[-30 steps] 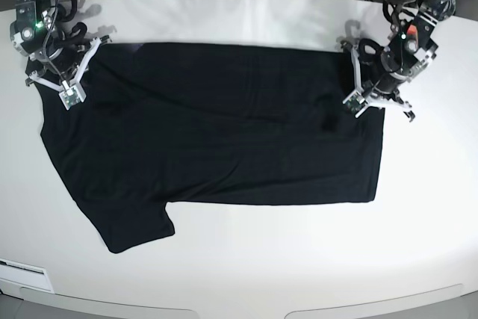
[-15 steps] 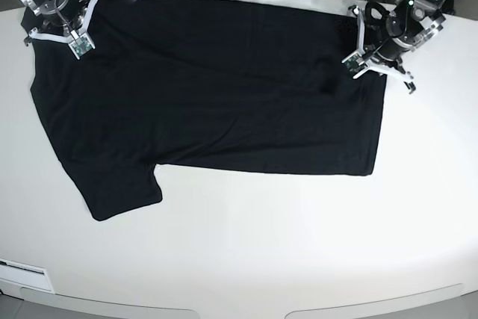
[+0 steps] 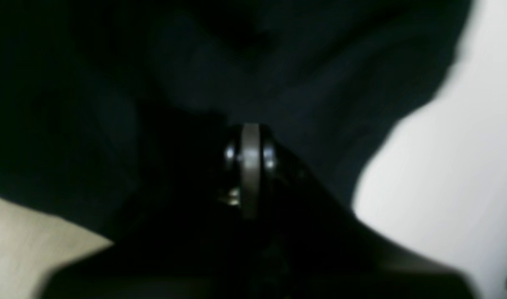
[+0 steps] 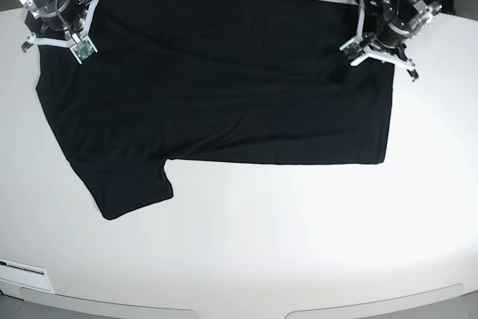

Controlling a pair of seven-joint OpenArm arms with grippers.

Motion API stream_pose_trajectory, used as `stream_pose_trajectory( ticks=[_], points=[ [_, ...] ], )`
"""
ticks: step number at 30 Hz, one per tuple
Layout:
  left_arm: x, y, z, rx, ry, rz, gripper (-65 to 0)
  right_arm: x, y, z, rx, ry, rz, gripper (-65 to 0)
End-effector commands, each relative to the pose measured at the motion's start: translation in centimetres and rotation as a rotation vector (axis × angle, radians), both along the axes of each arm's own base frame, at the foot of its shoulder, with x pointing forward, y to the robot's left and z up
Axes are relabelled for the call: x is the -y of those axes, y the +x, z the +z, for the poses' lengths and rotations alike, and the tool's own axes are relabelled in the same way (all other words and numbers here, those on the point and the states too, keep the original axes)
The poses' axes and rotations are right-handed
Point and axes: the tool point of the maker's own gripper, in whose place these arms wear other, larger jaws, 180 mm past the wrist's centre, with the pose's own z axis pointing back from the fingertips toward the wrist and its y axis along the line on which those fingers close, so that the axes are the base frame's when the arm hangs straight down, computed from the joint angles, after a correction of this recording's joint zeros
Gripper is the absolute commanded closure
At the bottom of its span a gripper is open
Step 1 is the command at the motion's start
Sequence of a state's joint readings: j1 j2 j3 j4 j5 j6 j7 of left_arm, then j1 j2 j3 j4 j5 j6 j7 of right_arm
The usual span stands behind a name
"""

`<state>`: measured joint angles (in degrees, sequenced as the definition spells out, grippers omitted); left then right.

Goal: Fold the T-shirt properly
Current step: 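Release and regrasp the shirt edge with both grippers, smoothing it flat, then move both grippers to the hem corners of the shirt and grasp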

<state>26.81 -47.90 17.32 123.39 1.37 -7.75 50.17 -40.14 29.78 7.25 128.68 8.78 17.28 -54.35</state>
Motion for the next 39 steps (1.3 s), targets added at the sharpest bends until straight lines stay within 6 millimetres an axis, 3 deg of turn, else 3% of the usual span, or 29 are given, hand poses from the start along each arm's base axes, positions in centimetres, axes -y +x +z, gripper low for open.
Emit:
stream_pose_trajectory(
  ticks=[1, 5, 8, 10, 14, 19, 20, 21, 23, 24, 28, 39],
  points=[
    [0.7, 1.4, 2.0, 0.084, -0.014, -0.018, 0.0, -0.3, 1.2, 1.5, 0.064, -0.004, 0.02, -12.4],
    [2.1, 4.1, 6.3, 0.281, -0.044, -0.023, 0.0, -1.0, 3.0, 2.9, 0.143, 0.018, 0.043, -15.3],
    [0.7, 7.2, 9.5, 0.476, -0.057, 0.017, 0.0, -0.8, 3.0, 2.9, 0.142, 0.006, 0.04, -15.3],
    [-0.9, 9.6, 10.6, 0.513, -0.175, 0.116, 0.0, -0.7, 2.9, 2.8, 0.137, -0.001, 0.038, -15.3],
    [-5.2, 13.3, 8.3, 0.35, -0.419, 0.337, 0.0, -0.8, 3.1, 2.9, 0.146, 0.001, 0.042, -15.3],
    [-13.2, 16.7, 4.8, 0.222, -0.826, 0.786, 0.0, -0.6, 3.1, 3.0, 0.148, 0.0, 0.031, -15.3],
    [-14.0, 16.8, 4.0, 0.168, -0.902, 0.851, -2.9, -0.6, 3.1, 3.0, 0.148, -0.001, 0.031, -15.3],
    [-14.2, 16.9, 3.4, 0.109, -0.98, 0.896, -11.3, -0.6, 3.1, 3.0, 0.149, -0.004, 0.032, -15.3],
    [-14.1, 17.2, 2.7, 0.027, -1.107, 0.932, -27.6, -0.7, 3.1, 3.0, 0.149, -0.002, 0.036, -15.3],
    [-14.3, 17.4, 2.4, 0.016, -1.139, 0.94, -32.5, -0.7, 3.2, 3.0, 0.152, 0.0, 0.037, -15.3],
    [-13.6, 17.7, 0.4, -0.055, -1.198, 0.976, -33.6, -0.8, 3.2, 3.1, 0.157, 0.003, 0.039, -15.3],
    [-3.2, 16.0, -3.6, -0.399, -1.189, 0.788, -33.4, -1.2, 4.8, 4.1, 0.223, 0.021, 0.054, -15.9]
  ],
)
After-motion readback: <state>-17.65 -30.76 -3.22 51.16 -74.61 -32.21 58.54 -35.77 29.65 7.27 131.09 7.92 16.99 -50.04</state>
